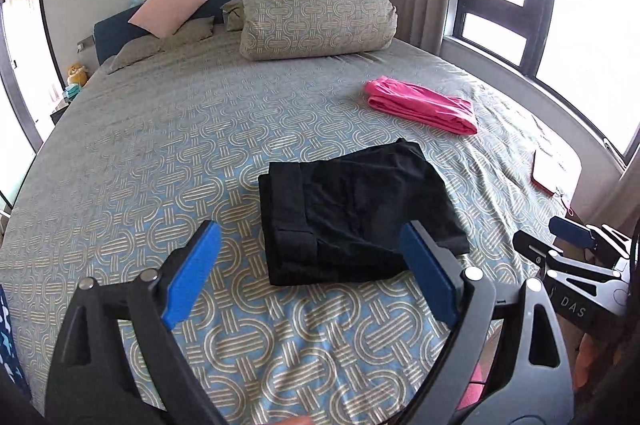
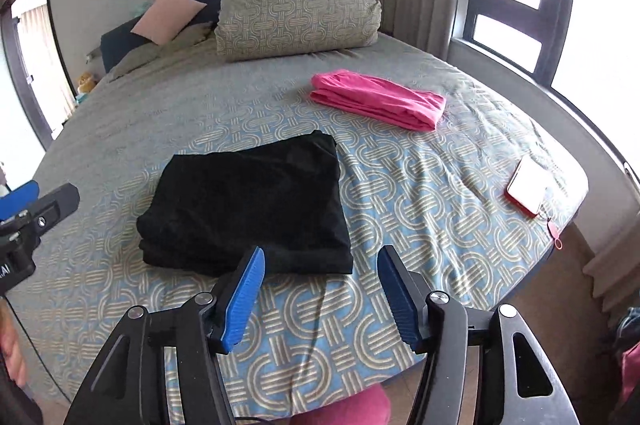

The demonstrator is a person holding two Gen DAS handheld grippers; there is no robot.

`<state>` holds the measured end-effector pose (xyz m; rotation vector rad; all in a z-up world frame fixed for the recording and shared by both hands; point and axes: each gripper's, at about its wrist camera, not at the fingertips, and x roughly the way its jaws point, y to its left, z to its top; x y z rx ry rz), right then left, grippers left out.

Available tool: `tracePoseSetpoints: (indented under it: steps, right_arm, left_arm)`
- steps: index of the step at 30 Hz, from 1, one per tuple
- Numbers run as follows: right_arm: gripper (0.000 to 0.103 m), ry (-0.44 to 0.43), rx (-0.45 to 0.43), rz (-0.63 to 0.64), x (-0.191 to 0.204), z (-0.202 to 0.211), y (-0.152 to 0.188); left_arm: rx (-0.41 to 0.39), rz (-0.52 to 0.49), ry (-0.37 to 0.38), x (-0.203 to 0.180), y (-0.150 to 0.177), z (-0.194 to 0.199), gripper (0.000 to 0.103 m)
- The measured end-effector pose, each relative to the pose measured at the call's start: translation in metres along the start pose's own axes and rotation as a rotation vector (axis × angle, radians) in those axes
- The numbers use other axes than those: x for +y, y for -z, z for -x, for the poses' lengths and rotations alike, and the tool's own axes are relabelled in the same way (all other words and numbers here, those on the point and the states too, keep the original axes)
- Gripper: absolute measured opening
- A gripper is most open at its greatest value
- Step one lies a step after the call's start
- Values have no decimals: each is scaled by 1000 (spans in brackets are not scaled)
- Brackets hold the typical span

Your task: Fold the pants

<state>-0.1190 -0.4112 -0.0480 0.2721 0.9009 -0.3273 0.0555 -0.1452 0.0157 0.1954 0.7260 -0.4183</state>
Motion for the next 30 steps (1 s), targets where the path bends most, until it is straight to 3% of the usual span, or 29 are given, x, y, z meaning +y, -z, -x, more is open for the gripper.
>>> tracePoseSetpoints:
  steps: [8, 30]
  right_arm:
    - [64, -5, -27, 4, 6, 34, 9]
    - [65, -41, -68, -44, -20, 53, 18]
  left_arm:
    - [1, 16, -16, -10, 11, 18, 91]
    - [-18, -40, -47, -55, 13, 31, 91]
